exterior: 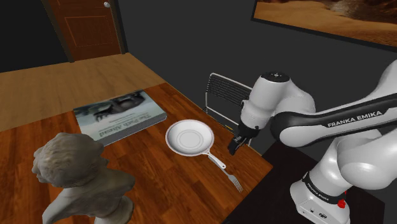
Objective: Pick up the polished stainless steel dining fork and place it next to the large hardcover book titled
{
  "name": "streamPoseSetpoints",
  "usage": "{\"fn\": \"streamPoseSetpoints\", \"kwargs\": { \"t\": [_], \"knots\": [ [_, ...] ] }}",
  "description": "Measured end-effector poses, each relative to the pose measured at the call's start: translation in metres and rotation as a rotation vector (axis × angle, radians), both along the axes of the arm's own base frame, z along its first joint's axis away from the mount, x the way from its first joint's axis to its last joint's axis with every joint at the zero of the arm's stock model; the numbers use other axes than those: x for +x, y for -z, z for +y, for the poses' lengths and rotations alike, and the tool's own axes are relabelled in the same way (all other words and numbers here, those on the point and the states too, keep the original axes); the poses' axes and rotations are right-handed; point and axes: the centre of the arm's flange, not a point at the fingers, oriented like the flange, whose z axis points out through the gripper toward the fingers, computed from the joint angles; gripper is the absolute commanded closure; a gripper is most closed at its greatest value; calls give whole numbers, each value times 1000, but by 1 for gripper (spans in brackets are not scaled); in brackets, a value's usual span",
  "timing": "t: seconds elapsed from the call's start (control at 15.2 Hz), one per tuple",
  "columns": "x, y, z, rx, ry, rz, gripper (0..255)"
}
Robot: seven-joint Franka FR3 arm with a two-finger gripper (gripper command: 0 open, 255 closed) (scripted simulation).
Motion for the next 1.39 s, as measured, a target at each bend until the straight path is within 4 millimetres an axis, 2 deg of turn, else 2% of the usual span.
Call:
{"fn": "streamPoseSetpoints", "kwargs": {
  "t": [0.2, 0.46, 0.99, 1.39],
  "knots": [
    [2, 37, 20, -9, -11, -20, 0],
    [4, 77, 48, -15, -26, -46, 0],
    [10, 119, 53, -13, -25, -50, 0],
    [9, 122, 53, -12, -29, -51, 0]
  ]
}}
